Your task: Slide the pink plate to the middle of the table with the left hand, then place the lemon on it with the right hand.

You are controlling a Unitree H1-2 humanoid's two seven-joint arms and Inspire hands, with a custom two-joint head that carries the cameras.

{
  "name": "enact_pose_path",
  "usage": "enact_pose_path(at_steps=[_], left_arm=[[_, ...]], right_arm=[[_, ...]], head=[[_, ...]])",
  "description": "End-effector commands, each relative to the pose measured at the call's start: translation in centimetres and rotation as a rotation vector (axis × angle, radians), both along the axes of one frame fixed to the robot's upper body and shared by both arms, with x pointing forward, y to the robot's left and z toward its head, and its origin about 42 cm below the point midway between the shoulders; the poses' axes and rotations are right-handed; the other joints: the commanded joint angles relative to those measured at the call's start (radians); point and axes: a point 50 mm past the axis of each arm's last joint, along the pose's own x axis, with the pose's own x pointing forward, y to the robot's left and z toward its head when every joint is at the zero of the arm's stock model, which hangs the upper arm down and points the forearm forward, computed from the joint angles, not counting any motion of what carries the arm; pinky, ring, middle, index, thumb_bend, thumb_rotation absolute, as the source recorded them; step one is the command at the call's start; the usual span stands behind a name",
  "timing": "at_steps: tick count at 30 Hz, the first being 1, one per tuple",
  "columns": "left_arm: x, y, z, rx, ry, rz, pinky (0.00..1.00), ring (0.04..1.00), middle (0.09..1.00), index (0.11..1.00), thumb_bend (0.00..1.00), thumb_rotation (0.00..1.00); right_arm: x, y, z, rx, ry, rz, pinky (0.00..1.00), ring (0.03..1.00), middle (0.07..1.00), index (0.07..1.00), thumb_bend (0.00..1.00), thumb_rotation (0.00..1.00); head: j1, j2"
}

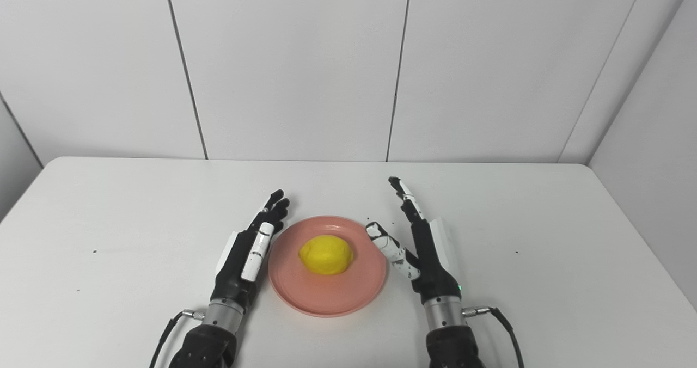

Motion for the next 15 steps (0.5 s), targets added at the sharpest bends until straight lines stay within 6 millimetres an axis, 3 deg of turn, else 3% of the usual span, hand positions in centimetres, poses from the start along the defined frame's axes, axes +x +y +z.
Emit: enact_pose_path(at_steps=[1,8,15], left_arm=[[-0.8,0.4,-1.7,0.013,0.05,0.005,0.96,0.948,0.94,0.938,0.57,1.0],[-0.9,0.6,-1.7,0.016,0.047,0.005,0.95,0.949,0.942,0.94,0.58,1.0],[-0.9,0.8,-1.7,0.002,0.047,0.009,0.95,0.947,0.94,0.937,0.58,1.0]], right_arm=[[0.7,0.3,1.0,0.038,-0.038,0.026,0.84,0.895,0.91,0.897,0.59,1.0],[0.6,0.9,0.0,0.118,0.002,0.067,0.86,0.911,0.928,0.914,0.52,1.0],[0.5,1.5,-0.4,0.169,0.045,0.084,0.86,0.908,0.94,0.93,0.55,1.0]], head=[[0.0,0.001],[-0.002,0.001],[-0.006,0.002]])
